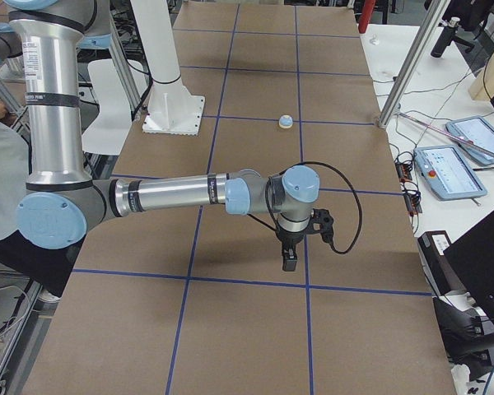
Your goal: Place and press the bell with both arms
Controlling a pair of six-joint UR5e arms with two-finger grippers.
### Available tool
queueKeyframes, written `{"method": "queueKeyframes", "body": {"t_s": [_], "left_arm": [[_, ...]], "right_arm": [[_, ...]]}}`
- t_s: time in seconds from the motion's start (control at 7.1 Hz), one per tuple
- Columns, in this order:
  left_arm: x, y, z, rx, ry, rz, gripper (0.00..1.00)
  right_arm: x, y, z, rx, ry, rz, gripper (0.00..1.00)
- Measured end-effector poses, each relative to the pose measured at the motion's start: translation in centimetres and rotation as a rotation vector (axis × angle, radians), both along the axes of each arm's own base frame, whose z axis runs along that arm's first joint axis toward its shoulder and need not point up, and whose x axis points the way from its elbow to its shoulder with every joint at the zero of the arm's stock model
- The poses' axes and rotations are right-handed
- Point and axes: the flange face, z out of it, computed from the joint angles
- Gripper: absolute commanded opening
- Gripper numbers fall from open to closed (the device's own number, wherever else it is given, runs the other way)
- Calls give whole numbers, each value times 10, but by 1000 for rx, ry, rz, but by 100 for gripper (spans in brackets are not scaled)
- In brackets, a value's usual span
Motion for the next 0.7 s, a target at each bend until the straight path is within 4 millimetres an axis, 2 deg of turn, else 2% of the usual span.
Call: {"method": "queueKeyframes", "body": {"t_s": [0.28,0.7], "left_arm": [[0,0,7,-25,3,-15,100],[1,-1,5,-75,10,-83,100]], "right_arm": [[3,12,7,-20,-56,9,100],[3,17,8,-28,-82,11,100]]}}
